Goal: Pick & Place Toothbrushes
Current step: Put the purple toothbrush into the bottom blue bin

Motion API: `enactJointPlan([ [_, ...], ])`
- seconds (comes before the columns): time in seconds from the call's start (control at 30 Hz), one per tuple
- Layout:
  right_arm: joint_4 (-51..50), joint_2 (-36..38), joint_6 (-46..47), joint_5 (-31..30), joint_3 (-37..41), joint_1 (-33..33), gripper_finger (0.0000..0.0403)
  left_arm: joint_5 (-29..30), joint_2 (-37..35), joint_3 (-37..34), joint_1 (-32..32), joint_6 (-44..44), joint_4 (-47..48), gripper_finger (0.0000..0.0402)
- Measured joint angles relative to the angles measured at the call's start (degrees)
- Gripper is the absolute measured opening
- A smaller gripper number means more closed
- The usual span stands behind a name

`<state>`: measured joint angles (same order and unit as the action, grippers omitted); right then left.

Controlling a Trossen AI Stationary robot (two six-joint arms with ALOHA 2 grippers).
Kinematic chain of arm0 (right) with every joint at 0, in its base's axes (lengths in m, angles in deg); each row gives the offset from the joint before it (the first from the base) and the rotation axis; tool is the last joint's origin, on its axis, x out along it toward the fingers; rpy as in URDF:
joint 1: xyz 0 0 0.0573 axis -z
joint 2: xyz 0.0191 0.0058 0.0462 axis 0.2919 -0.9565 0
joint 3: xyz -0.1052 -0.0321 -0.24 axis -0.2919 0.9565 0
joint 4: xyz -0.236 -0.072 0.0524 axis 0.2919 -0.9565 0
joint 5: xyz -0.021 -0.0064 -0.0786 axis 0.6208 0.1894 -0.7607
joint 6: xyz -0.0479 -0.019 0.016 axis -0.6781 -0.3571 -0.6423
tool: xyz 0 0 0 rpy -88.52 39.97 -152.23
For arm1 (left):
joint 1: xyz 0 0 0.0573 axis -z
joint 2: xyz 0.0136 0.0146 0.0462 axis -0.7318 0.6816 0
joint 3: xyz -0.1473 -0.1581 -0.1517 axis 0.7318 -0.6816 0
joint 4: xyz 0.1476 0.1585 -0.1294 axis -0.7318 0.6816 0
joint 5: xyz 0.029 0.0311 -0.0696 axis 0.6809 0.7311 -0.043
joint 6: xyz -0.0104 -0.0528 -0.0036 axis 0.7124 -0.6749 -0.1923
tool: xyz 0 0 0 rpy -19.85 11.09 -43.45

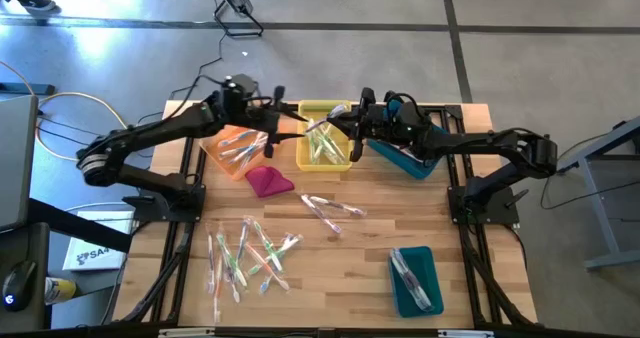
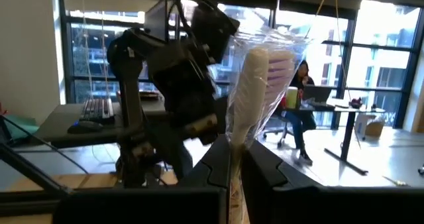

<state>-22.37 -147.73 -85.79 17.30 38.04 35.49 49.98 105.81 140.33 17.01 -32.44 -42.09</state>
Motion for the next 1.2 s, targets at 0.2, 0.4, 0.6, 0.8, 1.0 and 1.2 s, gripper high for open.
enactJointPlan([
  [0.2,-5.83,2.22,0.17,0.25,-0.02,0.44,0.0008,3.95,-8.27,-4.99,-0.02,1.08,-0.24,0.0175],
  [0.4,-18.25,8.26,1.86,0.01,0.00,0.63,0.0008,7.36,-18.29,-13.03,-1.69,-1.93,-1.03,0.0175],
  [0.6,-34.86,17.33,8.60,1.68,-0.09,0.59,0.0008,7.65,-25.68,-20.96,-2.62,-4.68,-3.19,0.0175],
  [0.8,-49.06,25.66,18.65,1.51,-0.07,-1.91,0.0008,8.99,-29.99,-25.99,-2.61,-6.90,-2.99,0.0175],
  [1.0,-59.86,30.18,31.02,1.44,-0.07,-7.24,0.0008,9.37,-31.23,-26.98,-2.62,-7.75,-2.10,0.0175],
  [1.2,-66.77,30.49,40.42,1.39,-0.04,-14.86,0.0008,9.37,-31.22,-27.00,-2.62,-7.70,-0.76,0.0175],
])
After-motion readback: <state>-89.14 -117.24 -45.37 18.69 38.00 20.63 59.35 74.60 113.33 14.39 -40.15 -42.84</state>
